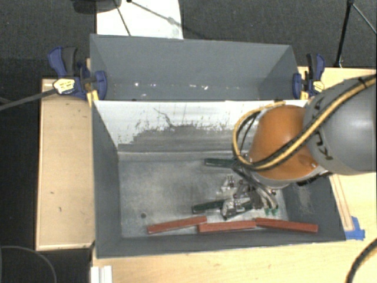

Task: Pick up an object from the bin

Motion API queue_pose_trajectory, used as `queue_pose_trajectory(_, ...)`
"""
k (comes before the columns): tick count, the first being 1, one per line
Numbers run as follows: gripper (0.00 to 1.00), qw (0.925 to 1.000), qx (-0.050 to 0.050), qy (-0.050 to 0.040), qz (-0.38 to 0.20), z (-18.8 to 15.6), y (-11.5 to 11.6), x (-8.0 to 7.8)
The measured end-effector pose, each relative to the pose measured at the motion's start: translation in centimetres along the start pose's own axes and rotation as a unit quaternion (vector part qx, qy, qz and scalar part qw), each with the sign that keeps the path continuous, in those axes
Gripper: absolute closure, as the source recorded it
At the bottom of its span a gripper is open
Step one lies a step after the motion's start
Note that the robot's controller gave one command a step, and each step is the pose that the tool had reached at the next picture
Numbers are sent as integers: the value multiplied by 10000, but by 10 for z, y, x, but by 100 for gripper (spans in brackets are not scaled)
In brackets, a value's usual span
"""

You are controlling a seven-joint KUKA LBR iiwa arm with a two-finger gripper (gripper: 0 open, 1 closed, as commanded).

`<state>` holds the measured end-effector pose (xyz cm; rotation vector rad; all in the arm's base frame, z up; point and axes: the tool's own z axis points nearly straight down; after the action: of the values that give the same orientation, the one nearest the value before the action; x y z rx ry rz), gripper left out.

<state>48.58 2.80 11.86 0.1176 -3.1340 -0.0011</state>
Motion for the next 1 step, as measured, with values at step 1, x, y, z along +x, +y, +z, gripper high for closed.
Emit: queue_pose_trajectory(1, 100, 10000, 1, -30, -1, -20, 0, -1)
